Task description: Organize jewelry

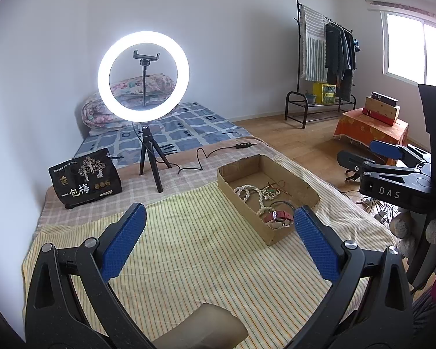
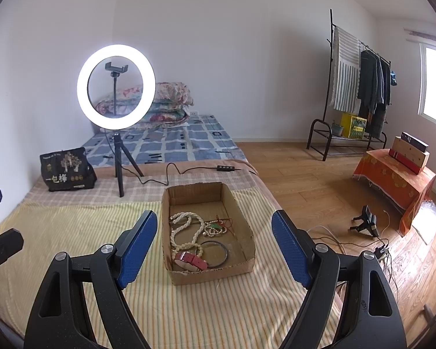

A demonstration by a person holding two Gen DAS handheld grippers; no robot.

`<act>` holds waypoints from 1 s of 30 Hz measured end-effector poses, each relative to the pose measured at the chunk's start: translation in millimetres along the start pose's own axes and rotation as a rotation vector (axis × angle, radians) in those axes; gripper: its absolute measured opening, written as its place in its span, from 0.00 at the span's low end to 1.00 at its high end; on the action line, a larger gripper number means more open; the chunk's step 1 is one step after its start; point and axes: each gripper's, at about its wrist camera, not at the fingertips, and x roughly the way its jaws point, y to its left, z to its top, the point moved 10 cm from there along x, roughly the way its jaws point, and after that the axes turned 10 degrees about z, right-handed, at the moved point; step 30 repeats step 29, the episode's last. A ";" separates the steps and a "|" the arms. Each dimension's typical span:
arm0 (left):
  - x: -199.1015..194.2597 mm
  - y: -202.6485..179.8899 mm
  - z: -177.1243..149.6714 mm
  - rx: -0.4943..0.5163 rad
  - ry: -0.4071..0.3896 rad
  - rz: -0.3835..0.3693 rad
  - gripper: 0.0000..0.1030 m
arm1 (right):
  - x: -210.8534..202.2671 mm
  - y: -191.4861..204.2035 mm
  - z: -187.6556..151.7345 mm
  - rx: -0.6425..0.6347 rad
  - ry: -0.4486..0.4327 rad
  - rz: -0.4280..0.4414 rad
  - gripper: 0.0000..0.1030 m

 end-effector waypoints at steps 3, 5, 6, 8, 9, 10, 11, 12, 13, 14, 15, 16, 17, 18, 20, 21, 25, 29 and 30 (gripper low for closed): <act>-0.2 -0.1 0.2 -0.001 -0.001 0.000 1.00 | -0.3 0.3 -0.7 -0.004 0.001 -0.001 0.79; -0.3 0.2 -0.2 0.000 -0.001 0.000 1.00 | -0.3 0.5 -0.7 -0.003 0.001 -0.002 0.79; -0.3 -0.2 0.1 0.000 -0.001 -0.001 1.00 | -0.2 0.5 -0.7 -0.003 0.001 -0.002 0.79; -0.5 0.2 -0.2 0.001 -0.001 0.001 1.00 | -0.2 0.5 -1.3 -0.004 0.003 -0.001 0.79; -0.5 -0.2 0.2 0.000 -0.001 0.000 1.00 | -0.3 0.3 -1.6 -0.004 0.005 -0.001 0.79; -0.6 -0.1 0.1 0.001 -0.001 0.000 1.00 | -1.0 0.6 -2.1 -0.006 0.005 -0.001 0.79; -0.6 -0.3 0.2 0.001 -0.001 0.000 1.00 | -1.2 0.7 -2.3 -0.008 0.006 -0.001 0.79; -0.7 -0.2 0.2 0.000 -0.001 0.000 1.00 | -0.8 0.2 -1.7 -0.009 0.006 -0.001 0.79; -0.6 -0.1 0.0 0.000 -0.001 0.000 1.00 | -1.5 0.4 -2.1 -0.011 0.007 0.000 0.79; -0.5 0.1 -0.1 -0.001 -0.001 0.000 1.00 | -0.8 0.4 -2.0 -0.013 0.008 0.000 0.79; -0.5 0.1 -0.3 -0.001 -0.001 0.001 1.00 | -0.9 0.2 -1.9 -0.013 0.008 0.000 0.79; -0.6 0.1 -0.4 -0.001 -0.001 0.001 1.00 | -0.8 0.2 -1.9 -0.015 0.009 0.000 0.79; -0.7 -0.4 0.0 0.000 -0.001 0.001 1.00 | -0.8 0.1 -1.7 -0.016 0.010 0.000 0.79; -0.7 -0.3 -0.1 0.001 -0.001 0.001 1.00 | -1.1 0.0 -1.8 -0.016 0.010 -0.001 0.79; -0.8 -0.3 -0.1 0.001 -0.001 0.001 1.00 | -0.8 0.3 -1.5 -0.015 0.010 0.000 0.79; -0.8 -0.3 0.0 0.000 -0.001 0.001 1.00 | -1.0 0.2 -1.7 -0.015 0.010 0.000 0.79; -1.2 0.3 0.5 0.005 -0.010 0.004 1.00 | -1.1 0.2 -1.9 -0.016 0.011 0.000 0.79; -2.5 -0.2 4.8 0.008 -0.015 0.009 1.00 | -0.4 0.9 -1.8 -0.016 0.012 0.000 0.79; -2.5 -0.2 4.8 0.008 -0.015 0.009 1.00 | -0.4 0.9 -1.8 -0.016 0.012 0.000 0.79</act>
